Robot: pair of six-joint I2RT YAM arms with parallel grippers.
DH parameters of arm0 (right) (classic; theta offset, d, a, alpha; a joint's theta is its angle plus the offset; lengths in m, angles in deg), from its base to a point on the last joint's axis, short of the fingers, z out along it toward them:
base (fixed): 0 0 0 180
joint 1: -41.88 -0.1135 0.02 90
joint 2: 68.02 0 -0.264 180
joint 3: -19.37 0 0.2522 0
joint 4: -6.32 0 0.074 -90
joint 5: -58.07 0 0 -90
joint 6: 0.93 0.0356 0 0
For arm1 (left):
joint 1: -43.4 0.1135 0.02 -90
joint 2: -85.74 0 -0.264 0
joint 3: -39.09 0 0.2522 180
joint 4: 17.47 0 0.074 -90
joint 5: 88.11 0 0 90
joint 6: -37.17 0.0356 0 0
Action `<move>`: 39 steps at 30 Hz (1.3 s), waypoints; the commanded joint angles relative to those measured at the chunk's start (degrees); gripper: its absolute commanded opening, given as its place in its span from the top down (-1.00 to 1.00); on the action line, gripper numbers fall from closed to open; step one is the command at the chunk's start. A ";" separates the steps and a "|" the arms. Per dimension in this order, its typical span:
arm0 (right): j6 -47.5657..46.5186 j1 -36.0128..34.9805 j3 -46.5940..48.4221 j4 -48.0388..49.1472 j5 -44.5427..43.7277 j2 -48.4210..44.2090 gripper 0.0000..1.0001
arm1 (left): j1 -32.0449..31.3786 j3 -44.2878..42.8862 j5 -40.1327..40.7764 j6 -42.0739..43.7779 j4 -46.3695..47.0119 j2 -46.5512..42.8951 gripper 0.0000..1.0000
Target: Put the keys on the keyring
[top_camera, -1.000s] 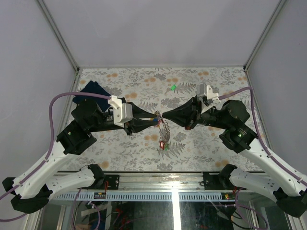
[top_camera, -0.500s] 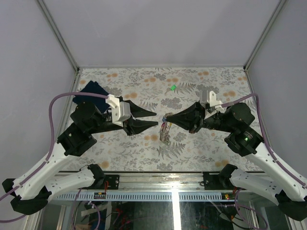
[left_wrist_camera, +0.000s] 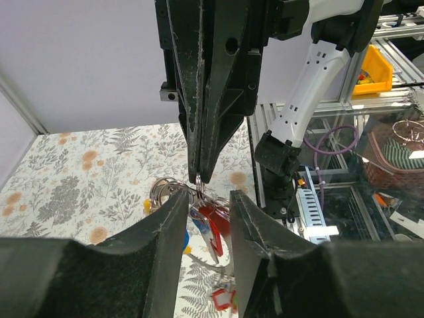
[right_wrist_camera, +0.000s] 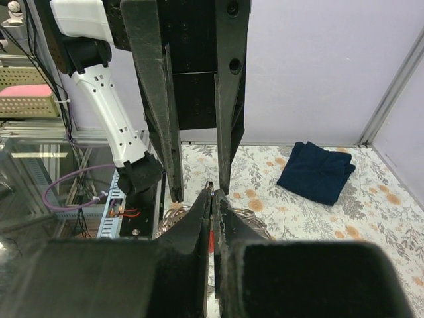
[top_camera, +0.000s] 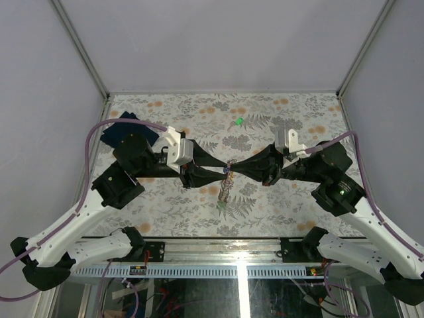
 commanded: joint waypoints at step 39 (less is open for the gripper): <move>0.54 0.02 0.43 -3.81 -3.13 -5.99 0.32 | -0.28 -2.31 -0.72 0.24 1.95 -0.62 1.00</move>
